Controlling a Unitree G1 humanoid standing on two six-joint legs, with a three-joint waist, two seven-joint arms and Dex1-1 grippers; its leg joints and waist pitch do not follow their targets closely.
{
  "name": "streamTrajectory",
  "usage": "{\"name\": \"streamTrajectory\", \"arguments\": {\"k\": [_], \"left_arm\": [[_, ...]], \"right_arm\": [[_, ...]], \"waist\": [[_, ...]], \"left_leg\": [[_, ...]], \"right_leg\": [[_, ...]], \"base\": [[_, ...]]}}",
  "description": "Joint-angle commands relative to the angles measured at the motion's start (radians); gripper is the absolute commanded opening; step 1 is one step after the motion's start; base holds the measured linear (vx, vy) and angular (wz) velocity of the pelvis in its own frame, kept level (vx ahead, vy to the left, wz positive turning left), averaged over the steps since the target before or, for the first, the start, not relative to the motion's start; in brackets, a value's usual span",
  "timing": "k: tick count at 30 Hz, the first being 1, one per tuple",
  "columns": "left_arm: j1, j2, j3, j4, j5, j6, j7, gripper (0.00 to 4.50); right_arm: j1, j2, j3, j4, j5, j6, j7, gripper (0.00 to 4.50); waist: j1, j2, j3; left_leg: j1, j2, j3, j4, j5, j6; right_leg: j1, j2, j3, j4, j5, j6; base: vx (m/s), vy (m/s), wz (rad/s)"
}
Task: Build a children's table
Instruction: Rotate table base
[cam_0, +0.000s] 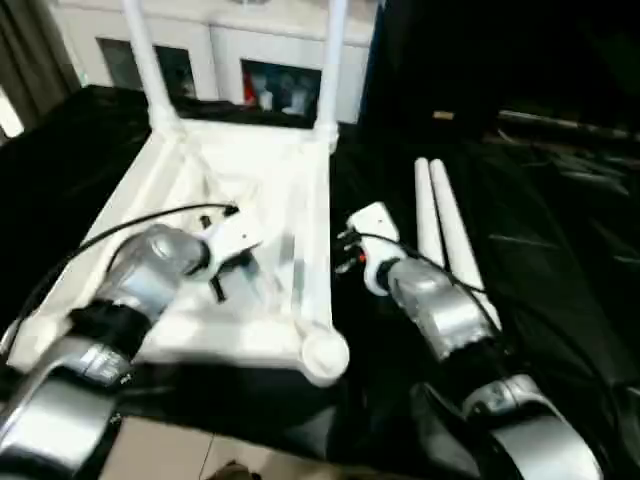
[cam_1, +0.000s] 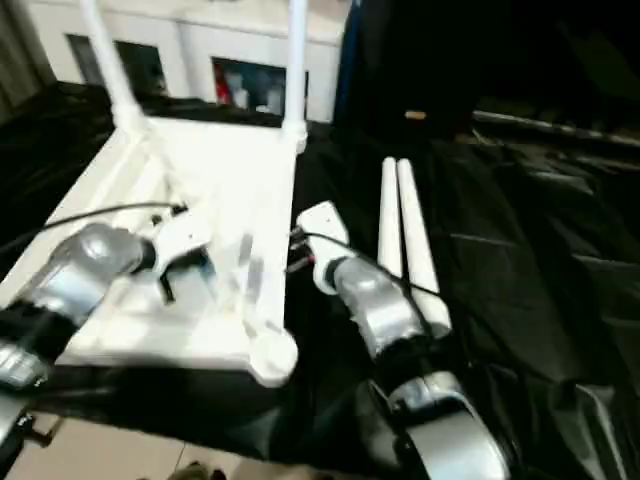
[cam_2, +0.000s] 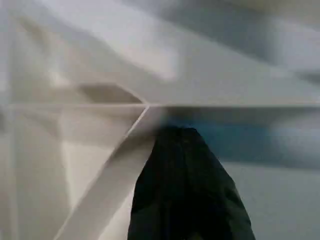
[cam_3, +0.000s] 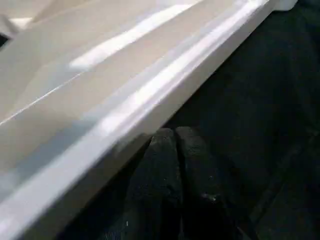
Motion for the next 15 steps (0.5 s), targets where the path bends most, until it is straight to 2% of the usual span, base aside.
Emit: {"name": "streamTrajectory", "arguments": {"k": [1,4,5,6,9,10,11,12,14,15], "left_arm": [[-0.036,-0.01,0.033,0.04,0.009,-0.046,0.101,0.0],[-0.049,-0.039,0.075,0.084,-0.014,-0.141,0.184,0.0],[-0.049,-0.039,0.075,0.084,-0.014,-0.141,0.184,0.0],[-0.05,-0.053,0.112,0.094,-0.046,-0.159,0.206,0.0],[-0.044,-0.067,0.16,0.086,-0.101,-0.188,0.19,0.0],[-0.044,-0.068,0.167,0.088,-0.114,-0.196,0.178,0.0],[-0.043,-0.069,0.171,0.087,-0.125,-0.207,0.164,0.0],[-0.033,-0.067,0.181,0.066,-0.142,-0.196,0.143,0.0],[0.031,-0.045,0.208,-0.078,-0.201,-0.138,0.045,0.0],[0.048,-0.04,0.218,-0.118,-0.216,-0.117,0.028,0.0]], "right_arm": [[0.006,-0.018,-0.023,-0.05,0.015,0.019,-0.007,0.07],[0.019,-0.033,-0.038,-0.11,0.014,0.035,-0.018,0.07],[0.019,-0.033,-0.038,-0.11,0.014,0.035,-0.018,0.07],[0.021,-0.039,-0.051,-0.126,0.015,0.036,-0.031,0.07],[0.024,-0.051,-0.071,-0.155,0.012,0.034,-0.055,0.07],[0.026,-0.054,-0.073,-0.167,0.008,0.036,-0.064,0.07],[0.029,-0.057,-0.075,-0.182,0.005,0.043,-0.07,0.07],[0.032,-0.061,-0.081,-0.211,0.003,0.084,-0.079,0.07],[0.038,-0.088,-0.059,-0.319,-0.061,0.248,-0.123,0.07],[0.037,-0.095,-0.053,-0.338,-0.077,0.286,-0.132,0.07]], "waist": [[0.005,0.025,-0.085],[0.009,0.023,-0.086],[0.012,0.022,-0.088],[0.013,0.022,-0.09],[0.019,0.026,-0.094],[0.021,0.025,-0.092],[0.021,0.028,-0.092],[0.021,0.028,-0.091],[0.021,0.035,-0.088],[0.02,0.034,-0.089]], "left_leg": [[0.018,0.054,-0.028,-0.073,-0.254,-0.038],[0.017,0.052,-0.025,-0.069,-0.221,-0.03],[0.017,0.054,-0.025,-0.068,-0.21,-0.027],[0.015,0.055,-0.025,-0.067,-0.189,-0.024],[0.016,0.055,-0.022,-0.063,-0.161,-0.023],[0.015,0.053,-0.021,-0.064,-0.16,-0.022],[0.015,0.053,-0.022,-0.065,-0.166,-0.023],[0.017,0.053,-0.021,-0.066,-0.171,-0.025],[0.018,0.057,-0.024,-0.069,-0.174,-0.034],[0.019,0.059,-0.026,-0.07,-0.171,-0.041]], "right_leg": [[0.048,-0.094,0.058,-0.077,-0.243,-0.157],[0.051,-0.095,0.058,-0.075,-0.203,-0.166],[0.051,-0.096,0.059,-0.073,-0.187,-0.17],[0.052,-0.096,0.058,-0.067,-0.153,-0.178],[0.052,-0.096,0.057,-0.059,-0.074,-0.209],[0.052,-0.093,0.057,-0.057,-0.059,-0.211],[0.053,-0.094,0.056,-0.057,-0.061,-0.211],[0.053,-0.094,0.056,-0.058,-0.07,-0.207],[0.054,-0.092,0.056,-0.056,-0.068,-0.208],[0.056,-0.092,0.056,-0.053,-0.061,-0.213]], "base": [[0.0,0.0,0.0],[0.0,0.0,0.0],[0.0,0.0,0.0],[0.0,0.0,0.0],[0.0,0.0,0.0],[0.0,0.0,0.0],[0.0,0.0,0.0],[0.0,0.0,0.0],[0.0,0.0,0.0],[0.0,0.0,0.0]]}}
